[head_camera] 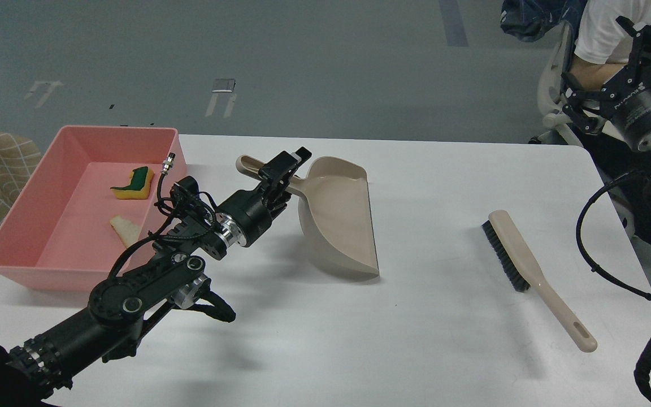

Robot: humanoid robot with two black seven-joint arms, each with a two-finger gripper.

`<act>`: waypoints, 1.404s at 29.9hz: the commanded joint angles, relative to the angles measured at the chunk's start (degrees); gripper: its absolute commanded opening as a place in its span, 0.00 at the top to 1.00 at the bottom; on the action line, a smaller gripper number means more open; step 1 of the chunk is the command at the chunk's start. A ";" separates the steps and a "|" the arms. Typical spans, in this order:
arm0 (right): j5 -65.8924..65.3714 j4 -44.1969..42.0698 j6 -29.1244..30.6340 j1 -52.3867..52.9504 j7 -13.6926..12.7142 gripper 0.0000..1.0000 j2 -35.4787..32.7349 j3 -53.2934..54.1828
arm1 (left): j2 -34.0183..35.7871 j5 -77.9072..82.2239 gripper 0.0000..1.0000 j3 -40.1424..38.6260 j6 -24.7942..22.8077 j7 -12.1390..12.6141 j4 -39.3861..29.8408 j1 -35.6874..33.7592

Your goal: Sweep and dump garbage into bin

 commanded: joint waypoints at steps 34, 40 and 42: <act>1.31 1.63 -0.01 0.15 1.50 0.00 -0.15 0.53 | 18.34 -23.09 0.02 -16.18 0.00 -0.11 -3.87 -2.88; 1.84 2.78 -0.10 0.50 1.68 0.00 0.20 0.53 | 13.00 -34.90 0.02 -19.26 -0.27 -0.64 0.52 -3.57; 2.10 3.04 -0.36 0.59 1.68 0.00 0.29 0.53 | 10.71 -35.18 0.02 -20.32 -0.27 -0.64 0.70 -4.37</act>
